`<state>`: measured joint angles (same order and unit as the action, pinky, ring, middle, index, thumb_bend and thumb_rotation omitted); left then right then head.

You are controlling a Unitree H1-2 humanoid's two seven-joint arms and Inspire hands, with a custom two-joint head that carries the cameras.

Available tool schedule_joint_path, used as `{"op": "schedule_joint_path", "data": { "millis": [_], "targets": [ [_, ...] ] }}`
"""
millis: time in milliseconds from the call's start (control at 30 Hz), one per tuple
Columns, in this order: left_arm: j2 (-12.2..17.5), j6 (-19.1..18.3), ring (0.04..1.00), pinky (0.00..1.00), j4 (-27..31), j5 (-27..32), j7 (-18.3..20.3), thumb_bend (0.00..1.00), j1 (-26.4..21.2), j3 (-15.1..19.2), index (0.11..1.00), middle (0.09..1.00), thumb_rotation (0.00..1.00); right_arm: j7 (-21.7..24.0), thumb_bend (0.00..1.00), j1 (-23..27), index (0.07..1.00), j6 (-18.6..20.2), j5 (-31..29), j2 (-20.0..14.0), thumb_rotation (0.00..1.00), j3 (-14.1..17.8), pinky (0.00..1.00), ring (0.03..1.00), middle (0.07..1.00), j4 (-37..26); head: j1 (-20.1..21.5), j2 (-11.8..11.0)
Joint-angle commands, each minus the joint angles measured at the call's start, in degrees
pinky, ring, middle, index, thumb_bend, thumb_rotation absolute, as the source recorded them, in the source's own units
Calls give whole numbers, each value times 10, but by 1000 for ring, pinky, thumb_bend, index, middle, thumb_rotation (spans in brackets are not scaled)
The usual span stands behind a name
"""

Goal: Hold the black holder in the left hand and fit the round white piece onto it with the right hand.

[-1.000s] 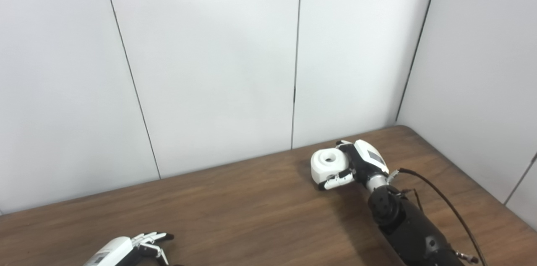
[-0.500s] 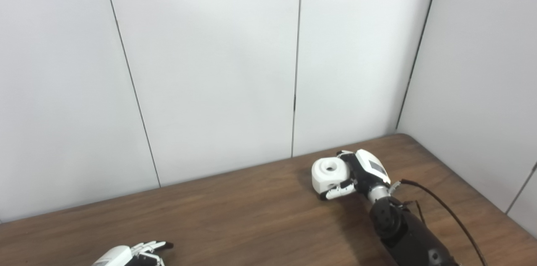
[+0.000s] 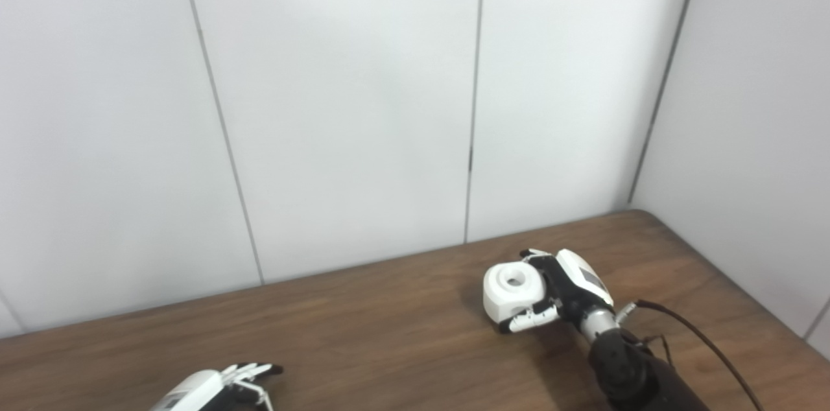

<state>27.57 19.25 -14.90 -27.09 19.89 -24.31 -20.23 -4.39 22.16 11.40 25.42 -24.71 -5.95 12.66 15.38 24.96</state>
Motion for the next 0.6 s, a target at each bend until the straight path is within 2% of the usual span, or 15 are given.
{"op": "schedule_joint_path", "data": {
  "millis": [0,167,333,567],
  "targets": [
    [1,-8,972,1000,-8,-23,2,516,-11,-7,477,944,46,1,500,18,483,-19,-3,0,144,4,793,901,882,-31,-10,7],
    [-8,-28,972,1000,2,-19,4,516,-9,-1,478,945,44,29,499,12,482,-18,-3,12,143,0,823,914,891,-76,-33,17],
    [-19,-20,972,1000,-10,-19,-6,516,-11,0,477,948,45,53,498,2,482,-25,-3,22,143,-12,835,942,903,-119,-64,27],
    [-29,-26,967,1000,-2,-27,-17,516,-9,-2,477,938,42,86,499,-9,482,-5,11,36,145,-31,848,948,906,-178,-95,42]
  ]
}}
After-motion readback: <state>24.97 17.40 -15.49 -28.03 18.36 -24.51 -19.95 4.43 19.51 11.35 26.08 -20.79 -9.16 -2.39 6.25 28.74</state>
